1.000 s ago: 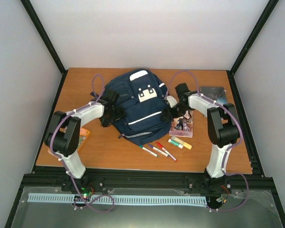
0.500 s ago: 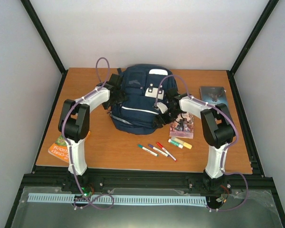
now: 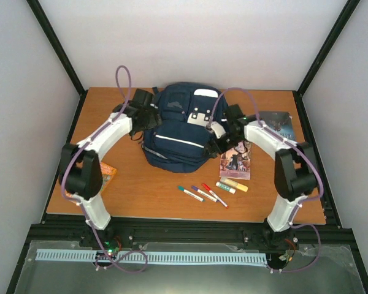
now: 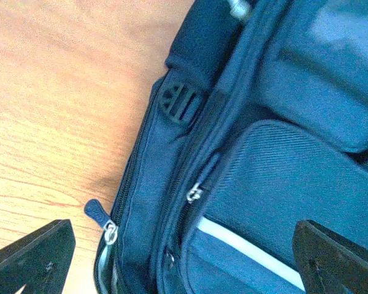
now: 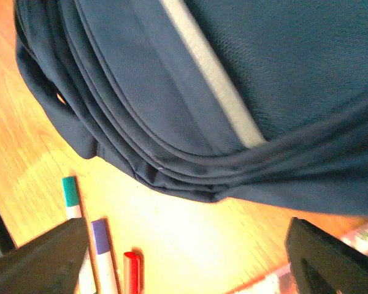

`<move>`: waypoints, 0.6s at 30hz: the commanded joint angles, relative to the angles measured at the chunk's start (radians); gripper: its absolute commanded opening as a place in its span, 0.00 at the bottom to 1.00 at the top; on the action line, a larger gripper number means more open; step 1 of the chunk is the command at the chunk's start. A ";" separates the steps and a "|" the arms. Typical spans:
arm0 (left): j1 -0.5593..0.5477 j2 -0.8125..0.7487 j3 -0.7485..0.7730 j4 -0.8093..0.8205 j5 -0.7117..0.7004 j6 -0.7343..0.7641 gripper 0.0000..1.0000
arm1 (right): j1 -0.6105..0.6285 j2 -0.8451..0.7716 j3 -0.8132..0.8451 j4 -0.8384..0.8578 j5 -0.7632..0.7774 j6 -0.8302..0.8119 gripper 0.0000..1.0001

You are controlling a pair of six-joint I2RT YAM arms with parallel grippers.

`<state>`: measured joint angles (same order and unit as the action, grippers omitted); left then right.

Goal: Pack the student bag
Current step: Adjust the student bag at the center of the board.

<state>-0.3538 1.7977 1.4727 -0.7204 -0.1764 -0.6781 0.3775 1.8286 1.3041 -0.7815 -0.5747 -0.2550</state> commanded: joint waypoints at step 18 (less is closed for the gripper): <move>-0.124 -0.542 -0.086 0.181 0.153 0.294 1.00 | -0.151 -0.697 -0.102 0.050 0.280 0.014 1.00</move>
<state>-0.4606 1.2705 1.3788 -0.6052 0.0254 -0.3962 0.2489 1.1809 1.2476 -0.7464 -0.3130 -0.2642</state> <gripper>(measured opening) 0.998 0.999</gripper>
